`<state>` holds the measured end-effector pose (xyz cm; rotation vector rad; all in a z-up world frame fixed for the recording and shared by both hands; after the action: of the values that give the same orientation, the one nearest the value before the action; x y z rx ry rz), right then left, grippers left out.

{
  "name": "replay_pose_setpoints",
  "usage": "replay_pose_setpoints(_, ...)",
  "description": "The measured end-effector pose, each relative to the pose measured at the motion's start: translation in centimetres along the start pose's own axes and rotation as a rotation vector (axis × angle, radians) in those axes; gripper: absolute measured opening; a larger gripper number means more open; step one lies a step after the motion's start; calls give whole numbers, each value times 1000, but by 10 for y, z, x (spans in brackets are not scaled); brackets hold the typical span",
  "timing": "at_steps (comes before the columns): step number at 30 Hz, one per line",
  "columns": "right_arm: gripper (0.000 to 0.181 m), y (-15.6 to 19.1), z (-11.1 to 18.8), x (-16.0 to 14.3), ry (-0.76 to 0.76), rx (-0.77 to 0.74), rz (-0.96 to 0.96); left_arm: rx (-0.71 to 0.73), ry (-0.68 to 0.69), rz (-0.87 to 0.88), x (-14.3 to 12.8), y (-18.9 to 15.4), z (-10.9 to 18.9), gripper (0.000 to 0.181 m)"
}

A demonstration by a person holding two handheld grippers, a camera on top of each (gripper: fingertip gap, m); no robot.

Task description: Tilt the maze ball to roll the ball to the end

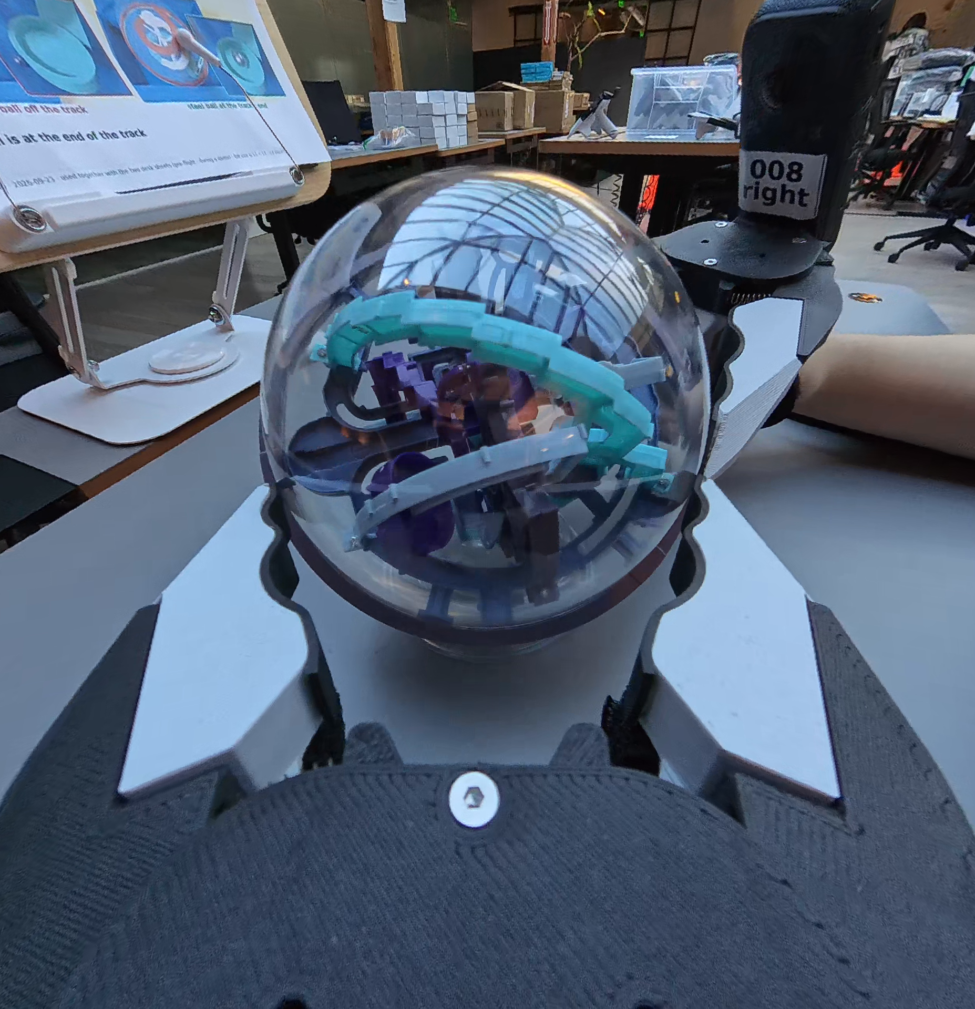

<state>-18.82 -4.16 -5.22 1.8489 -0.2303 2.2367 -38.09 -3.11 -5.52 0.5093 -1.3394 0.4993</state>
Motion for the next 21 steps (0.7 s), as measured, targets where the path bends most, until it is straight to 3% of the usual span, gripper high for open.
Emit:
replay_pose_setpoints(14, 140, -5, -2, -5, -33, 57, -117, 19, -21, 7, 6, 1, 3, 138)
replay_pose_setpoints(21, 148, -4, 2, -2, -34, 30, -28, -5, 9, -20, 1, 1, 2, 143)
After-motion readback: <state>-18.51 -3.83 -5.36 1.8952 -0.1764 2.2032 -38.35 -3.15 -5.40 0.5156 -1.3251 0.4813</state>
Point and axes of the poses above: each gripper's, where its closed fingertips meet, z back along the fingers, x out of its top, y = z × x across the jaws, the point moved 9 cm from there along z, back along the fingers, and after that the axes turned 15 degrees about x, right-handed, at the moved point
